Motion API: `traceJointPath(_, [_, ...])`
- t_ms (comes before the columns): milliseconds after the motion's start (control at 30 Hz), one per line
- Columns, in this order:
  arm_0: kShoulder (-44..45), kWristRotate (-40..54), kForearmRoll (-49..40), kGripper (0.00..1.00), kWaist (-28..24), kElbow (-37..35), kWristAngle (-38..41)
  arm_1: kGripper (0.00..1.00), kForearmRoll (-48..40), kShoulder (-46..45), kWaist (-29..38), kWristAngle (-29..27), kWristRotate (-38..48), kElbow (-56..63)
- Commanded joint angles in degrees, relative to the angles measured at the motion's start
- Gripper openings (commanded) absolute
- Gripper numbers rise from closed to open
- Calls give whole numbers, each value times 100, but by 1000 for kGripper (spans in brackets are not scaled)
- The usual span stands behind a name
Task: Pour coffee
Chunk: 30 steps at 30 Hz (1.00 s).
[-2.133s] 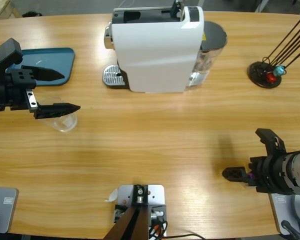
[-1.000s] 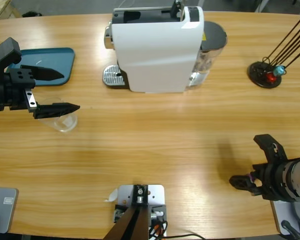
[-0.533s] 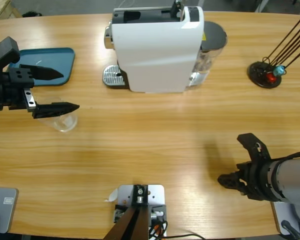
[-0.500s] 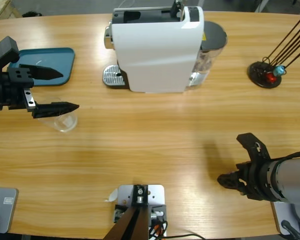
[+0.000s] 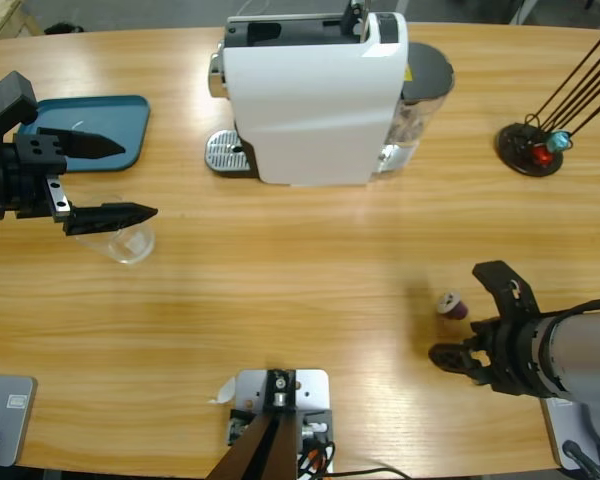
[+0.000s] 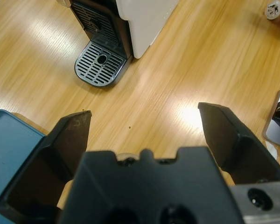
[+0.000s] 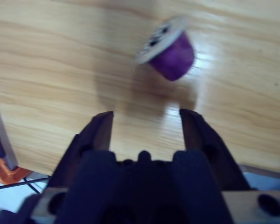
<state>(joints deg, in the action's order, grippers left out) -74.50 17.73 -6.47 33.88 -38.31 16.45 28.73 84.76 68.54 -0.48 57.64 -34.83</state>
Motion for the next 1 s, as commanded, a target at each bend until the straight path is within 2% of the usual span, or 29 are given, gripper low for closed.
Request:
traceJointPath(33, [115,20,-3,987,-48,48,52,780,280,608,-731,307,926,-439])
traceJointPath(100, [129,20,-3,987,-48,64,52,780,342,789,-1281,395,982,-471])
traceJointPath(167, [129,20,-7,987,-48,68,52,780,632,866,-1508,279,980,-587])
traceJointPath(233, [122,20,-8,987,-48,75,52,780,941,764,-1519,78,1133,-661])
traceJointPath(533, [102,20,-3,987,-48,140,61,770,950,481,-1832,-231,1284,-798])
traceJointPath(667, [116,20,-3,987,-46,140,61,770,932,453,-1993,-302,1195,-870])
traceJointPath(833, [150,20,-3,987,-41,140,61,763,792,409,-1993,-539,673,-1031])
traceJointPath(1000, [143,20,-3,987,-39,148,61,770,1099,190,-1993,-528,952,-1038])
